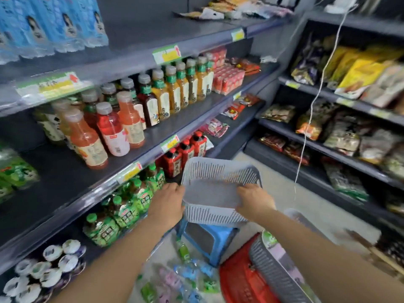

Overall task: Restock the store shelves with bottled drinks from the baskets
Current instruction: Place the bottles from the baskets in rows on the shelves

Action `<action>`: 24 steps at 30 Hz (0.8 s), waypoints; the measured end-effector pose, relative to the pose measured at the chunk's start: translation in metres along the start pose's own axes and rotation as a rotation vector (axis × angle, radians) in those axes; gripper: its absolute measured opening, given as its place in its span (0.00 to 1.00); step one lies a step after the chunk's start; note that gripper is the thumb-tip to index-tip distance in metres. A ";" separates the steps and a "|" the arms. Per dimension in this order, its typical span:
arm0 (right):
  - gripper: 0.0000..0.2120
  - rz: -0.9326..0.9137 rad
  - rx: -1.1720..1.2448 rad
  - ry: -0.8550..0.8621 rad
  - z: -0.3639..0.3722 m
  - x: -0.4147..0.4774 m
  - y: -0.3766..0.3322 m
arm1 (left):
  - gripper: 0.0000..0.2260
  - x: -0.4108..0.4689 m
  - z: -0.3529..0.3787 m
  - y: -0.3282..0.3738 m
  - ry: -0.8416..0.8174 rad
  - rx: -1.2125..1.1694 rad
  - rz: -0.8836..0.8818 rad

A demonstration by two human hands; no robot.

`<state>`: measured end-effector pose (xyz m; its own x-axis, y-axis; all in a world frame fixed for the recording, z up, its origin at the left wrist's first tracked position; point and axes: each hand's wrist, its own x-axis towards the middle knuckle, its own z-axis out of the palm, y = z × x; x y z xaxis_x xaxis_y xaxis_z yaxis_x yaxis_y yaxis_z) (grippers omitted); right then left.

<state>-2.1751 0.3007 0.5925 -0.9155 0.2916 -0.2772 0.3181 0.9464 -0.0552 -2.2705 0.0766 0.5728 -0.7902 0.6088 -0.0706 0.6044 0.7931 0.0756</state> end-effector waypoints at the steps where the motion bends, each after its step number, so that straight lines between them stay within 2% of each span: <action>1: 0.24 0.042 0.009 -0.011 0.006 -0.006 0.017 | 0.19 0.007 0.005 0.015 -0.008 -0.004 0.039; 7: 0.24 0.223 0.075 -0.066 0.043 -0.032 0.115 | 0.23 0.051 0.044 0.112 -0.078 -0.037 0.222; 11: 0.20 0.334 0.123 -0.111 0.078 -0.044 0.179 | 0.23 0.076 0.077 0.182 -0.116 -0.047 0.320; 16: 0.28 0.446 0.205 -0.182 0.128 -0.060 0.249 | 0.18 0.098 0.126 0.263 -0.175 -0.052 0.433; 20: 0.20 0.520 0.269 -0.232 0.174 -0.070 0.293 | 0.18 0.112 0.169 0.319 -0.236 -0.030 0.520; 24: 0.17 0.552 0.329 -0.325 0.215 -0.074 0.326 | 0.16 0.121 0.216 0.363 -0.319 -0.004 0.592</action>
<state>-1.9506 0.5572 0.3884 -0.4963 0.6113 -0.6165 0.8180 0.5671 -0.0962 -2.1243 0.4420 0.3767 -0.2566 0.9167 -0.3065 0.9256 0.3243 0.1952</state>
